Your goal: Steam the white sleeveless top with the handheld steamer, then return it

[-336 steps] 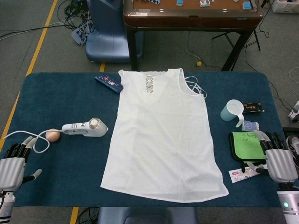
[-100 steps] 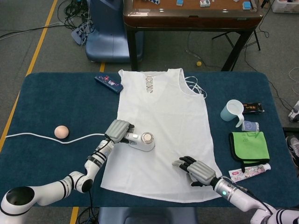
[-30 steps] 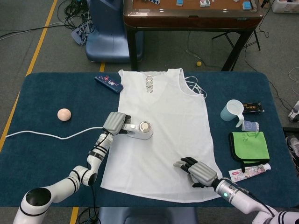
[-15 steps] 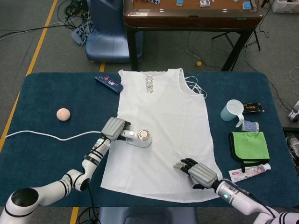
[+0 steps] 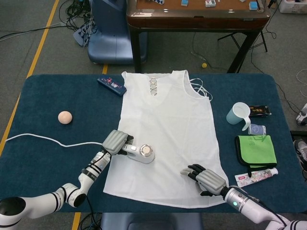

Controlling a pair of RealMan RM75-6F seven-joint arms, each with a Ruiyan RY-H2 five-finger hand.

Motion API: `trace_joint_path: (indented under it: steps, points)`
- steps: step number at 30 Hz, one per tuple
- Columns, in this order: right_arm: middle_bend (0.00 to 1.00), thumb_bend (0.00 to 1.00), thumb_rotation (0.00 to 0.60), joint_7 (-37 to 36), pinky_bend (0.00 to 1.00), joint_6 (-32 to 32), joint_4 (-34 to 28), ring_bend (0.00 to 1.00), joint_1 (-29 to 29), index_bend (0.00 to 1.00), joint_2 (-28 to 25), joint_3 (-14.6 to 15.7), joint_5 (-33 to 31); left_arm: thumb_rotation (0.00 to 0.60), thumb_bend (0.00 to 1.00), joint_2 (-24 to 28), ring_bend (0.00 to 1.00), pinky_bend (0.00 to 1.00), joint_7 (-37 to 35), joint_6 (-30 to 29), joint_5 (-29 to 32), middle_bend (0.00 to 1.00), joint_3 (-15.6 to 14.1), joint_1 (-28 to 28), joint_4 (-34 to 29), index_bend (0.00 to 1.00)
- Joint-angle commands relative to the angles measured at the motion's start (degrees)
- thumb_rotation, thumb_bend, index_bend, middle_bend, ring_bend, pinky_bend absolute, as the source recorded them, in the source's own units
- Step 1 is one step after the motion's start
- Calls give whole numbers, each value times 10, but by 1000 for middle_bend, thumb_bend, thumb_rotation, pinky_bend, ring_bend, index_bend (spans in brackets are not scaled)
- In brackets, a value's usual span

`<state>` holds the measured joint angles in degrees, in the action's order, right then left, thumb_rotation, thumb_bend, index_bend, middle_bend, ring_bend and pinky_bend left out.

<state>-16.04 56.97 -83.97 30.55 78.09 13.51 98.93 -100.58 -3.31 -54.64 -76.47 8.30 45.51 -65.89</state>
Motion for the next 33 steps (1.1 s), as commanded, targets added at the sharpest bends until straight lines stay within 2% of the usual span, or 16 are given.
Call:
trace_joint_path:
  steps: [1,10,17,25,33]
  points:
    - [107,844,589,0,16,2,0,21,-1,0,-1,1,2,600,314,11,674,706,6,-9,-9,828,-12,-11,-18,855]
    - [107,844,590,2,16,10,-2,21,-4,0,-4,5,11,600,314,45,672,706,20,-26,-31,824,-37,-35,-73,854]
    - [107,844,589,5,15,13,-4,21,-6,0,-5,5,12,600,314,53,669,706,28,-21,-32,822,-41,-40,-82,854]
    - [107,844,590,13,15,14,-9,21,-10,0,-8,4,8,600,314,33,668,706,11,-1,-16,821,-15,-25,-33,854]
    - [107,844,590,22,16,10,-15,21,-11,0,-10,0,2,600,314,1,668,705,-30,17,-4,821,15,-3,54,854]
